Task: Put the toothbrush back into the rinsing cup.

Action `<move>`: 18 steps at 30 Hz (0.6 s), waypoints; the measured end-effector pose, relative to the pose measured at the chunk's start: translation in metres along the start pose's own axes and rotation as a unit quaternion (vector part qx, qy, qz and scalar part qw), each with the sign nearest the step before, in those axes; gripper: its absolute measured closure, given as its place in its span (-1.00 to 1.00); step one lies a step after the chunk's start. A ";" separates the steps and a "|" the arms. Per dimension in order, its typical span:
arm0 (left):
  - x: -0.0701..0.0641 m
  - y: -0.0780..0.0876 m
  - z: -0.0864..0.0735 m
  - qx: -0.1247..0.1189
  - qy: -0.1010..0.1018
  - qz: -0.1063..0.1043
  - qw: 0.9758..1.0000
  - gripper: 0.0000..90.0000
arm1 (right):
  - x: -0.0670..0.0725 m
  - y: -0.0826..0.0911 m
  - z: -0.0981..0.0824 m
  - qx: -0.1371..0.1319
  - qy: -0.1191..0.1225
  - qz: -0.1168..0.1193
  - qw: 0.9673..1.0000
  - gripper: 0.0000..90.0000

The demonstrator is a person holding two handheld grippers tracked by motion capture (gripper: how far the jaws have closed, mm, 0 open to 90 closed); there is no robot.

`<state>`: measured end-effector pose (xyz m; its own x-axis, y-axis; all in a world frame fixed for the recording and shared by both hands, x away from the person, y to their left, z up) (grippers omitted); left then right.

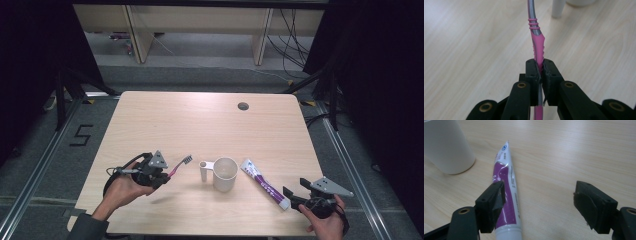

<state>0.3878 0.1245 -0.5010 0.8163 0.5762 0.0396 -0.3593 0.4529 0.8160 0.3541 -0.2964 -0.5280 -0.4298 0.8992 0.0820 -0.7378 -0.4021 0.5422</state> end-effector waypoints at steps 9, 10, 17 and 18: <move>0.001 0.007 0.014 -0.101 0.034 0.010 0.994 0.85 | 0.000 0.000 0.000 0.000 -0.001 0.000 1.000 -0.41; 0.003 0.009 0.016 -0.115 0.033 0.016 0.993 0.85 | 0.000 0.000 0.000 -0.001 -0.001 0.000 1.000 -0.41; 0.003 0.019 0.035 -0.209 0.061 0.024 0.976 0.85 | -0.001 0.000 0.000 -0.003 0.004 -0.002 1.000 -0.41; 0.003 0.020 0.038 -0.221 0.065 0.020 0.973 0.85 | -0.001 0.000 0.000 -0.001 0.002 -0.001 1.000 -0.41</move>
Point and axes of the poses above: each handheld gripper's, and its own axes: y roughly backward along the jaws, z roughly out of its top, x roughly to its left, the point moved 8 cm from there along -y, roughly forward along the jaws, and after that the axes turned 1 degree about y, right-handed, at the moved point
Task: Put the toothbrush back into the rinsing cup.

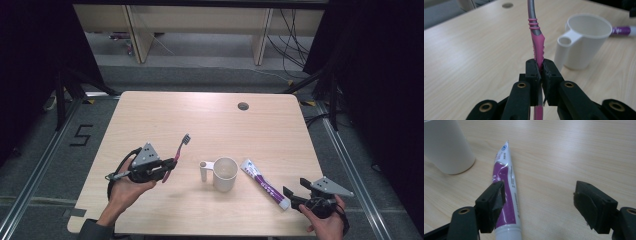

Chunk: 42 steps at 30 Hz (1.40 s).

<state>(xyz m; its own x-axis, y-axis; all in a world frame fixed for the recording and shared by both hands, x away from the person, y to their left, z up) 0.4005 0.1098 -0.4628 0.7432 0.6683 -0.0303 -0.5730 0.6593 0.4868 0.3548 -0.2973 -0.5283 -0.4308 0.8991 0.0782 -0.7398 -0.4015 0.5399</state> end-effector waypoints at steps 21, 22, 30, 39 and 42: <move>-0.019 -0.017 0.045 -0.102 0.039 -0.017 0.994 0.85 | 0.002 0.000 0.000 -0.001 -0.005 0.006 1.000 -0.41; -0.020 -0.018 0.049 -0.107 0.039 -0.016 0.993 0.85 | 0.002 0.000 0.000 0.000 -0.007 0.006 1.000 -0.41; -0.029 -0.026 0.072 -0.131 0.036 -0.027 0.990 0.85 | 0.000 -0.001 0.000 0.000 0.001 0.002 1.000 -0.41; -0.034 -0.040 0.075 -0.136 0.037 -0.029 0.990 0.85 | 0.001 0.000 0.000 -0.002 0.002 0.004 1.000 -0.41; -0.033 -0.043 0.075 -0.136 0.039 -0.026 0.990 0.85 | 0.002 -0.001 -0.001 0.001 -0.002 0.006 1.000 -0.41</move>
Point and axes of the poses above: each handheld gripper's, and its own axes: y roughly backward along the jaws, z roughly out of its top, x roughly to its left, the point moved 8 cm from there along -y, roughly forward along the jaws, and after that the axes turned 1 degree about y, right-handed, at the moved point
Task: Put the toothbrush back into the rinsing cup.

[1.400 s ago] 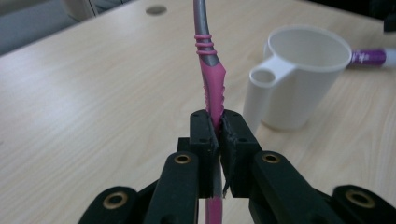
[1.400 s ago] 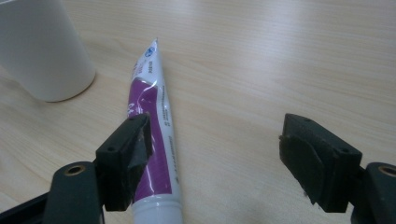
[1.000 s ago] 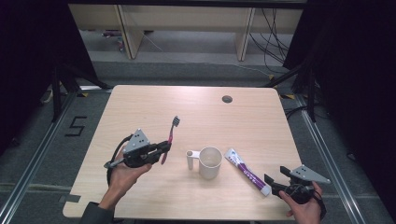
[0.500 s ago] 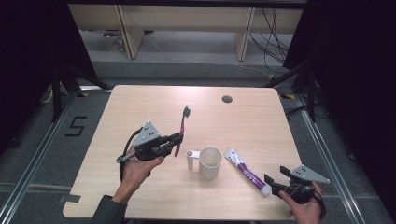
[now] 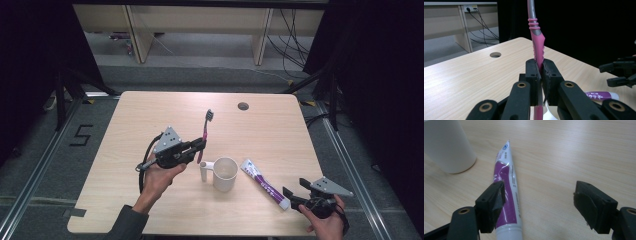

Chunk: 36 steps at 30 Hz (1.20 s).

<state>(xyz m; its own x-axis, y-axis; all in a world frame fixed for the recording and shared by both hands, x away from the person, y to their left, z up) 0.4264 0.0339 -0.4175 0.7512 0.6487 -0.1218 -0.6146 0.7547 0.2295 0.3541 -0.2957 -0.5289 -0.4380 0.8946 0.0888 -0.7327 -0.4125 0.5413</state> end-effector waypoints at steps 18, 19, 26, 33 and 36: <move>0.001 -0.013 -0.017 -0.002 0.007 -0.005 1.000 0.85 | -0.003 -0.001 0.001 -0.005 0.026 0.001 1.000 -0.41; 0.002 -0.014 -0.020 -0.002 0.007 -0.003 1.000 0.85 | -0.003 -0.001 0.002 -0.008 0.026 -0.001 1.000 -0.41; -0.001 -0.014 -0.031 0.012 0.002 -0.002 1.000 0.85 | -0.001 -0.002 0.000 -0.002 0.014 0.006 1.000 -0.41; -0.002 -0.008 -0.046 0.031 -0.004 -0.004 0.999 0.84 | -0.003 -0.001 0.002 -0.007 0.028 0.000 1.000 -0.41; -0.002 -0.006 -0.053 0.039 -0.006 -0.005 0.999 0.84 | -0.001 -0.001 0.000 0.001 0.022 0.006 1.000 -0.41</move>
Point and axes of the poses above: each handheld gripper's, and its own axes: y roughly backward along the jaws, z roughly out of its top, x roughly to its left, the point moved 8 cm from there along -y, roughly forward along the jaws, and after that the axes turned 1 degree about y, right-handed, at the moved point
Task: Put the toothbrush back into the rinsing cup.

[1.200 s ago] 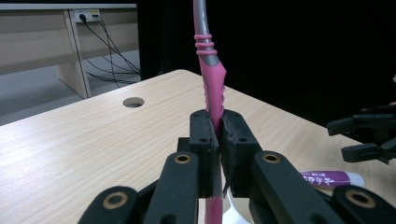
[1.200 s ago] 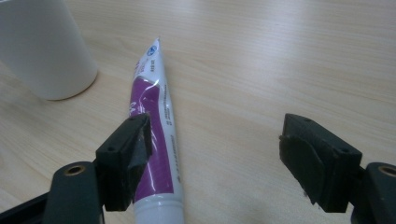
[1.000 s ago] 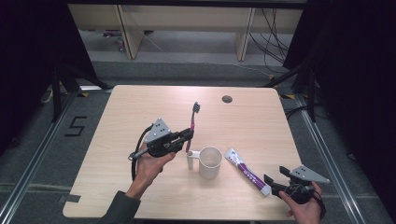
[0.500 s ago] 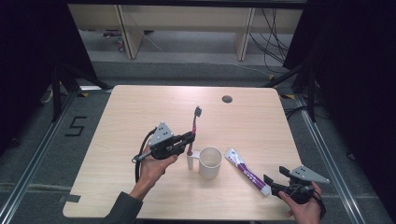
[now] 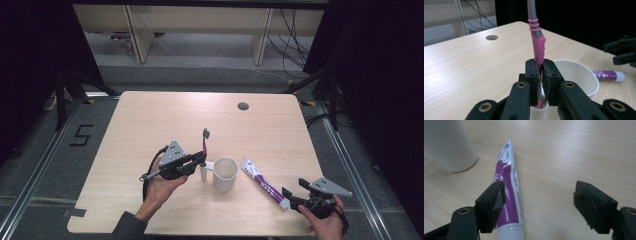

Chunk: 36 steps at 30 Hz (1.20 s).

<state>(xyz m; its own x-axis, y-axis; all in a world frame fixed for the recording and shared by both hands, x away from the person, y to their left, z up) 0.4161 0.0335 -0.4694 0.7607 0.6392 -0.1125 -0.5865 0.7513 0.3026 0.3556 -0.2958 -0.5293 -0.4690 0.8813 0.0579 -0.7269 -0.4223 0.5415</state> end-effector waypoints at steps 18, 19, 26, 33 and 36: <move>-0.001 -0.001 -0.017 0.026 -0.004 0.000 1.000 0.79 | 0.002 0.000 0.000 0.003 -0.003 0.005 1.000 -0.41; -0.001 -0.001 -0.017 0.026 -0.004 0.000 1.000 0.78 | 0.002 0.000 0.000 0.003 -0.003 0.005 1.000 -0.41; 0.000 0.000 -0.018 0.029 -0.010 0.001 1.000 0.73 | 0.001 -0.001 -0.001 0.002 0.002 0.001 1.000 -0.41; 0.000 0.003 -0.015 0.022 -0.002 0.009 1.000 0.28 | 0.001 0.000 0.000 0.001 0.000 0.004 1.000 -0.41; 0.002 0.007 -0.012 0.012 0.000 0.012 1.000 0.14 | 0.001 -0.001 0.000 -0.004 0.001 0.002 1.000 -0.41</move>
<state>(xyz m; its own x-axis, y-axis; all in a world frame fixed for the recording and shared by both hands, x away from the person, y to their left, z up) 0.4104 0.0421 -0.4785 0.7464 0.6570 -0.1059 -0.5976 0.7317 0.3280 0.3563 -0.2944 -0.5298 -0.4726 0.8794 0.0571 -0.7297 -0.4268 0.5342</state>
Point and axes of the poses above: each handheld gripper's, and its own axes: y roughly backward along the jaws, z roughly out of its top, x roughly to its left, the point moved 8 cm from there along -y, roughly forward along the jaws, and after that the axes turned 1 degree about y, right-handed, at the moved point
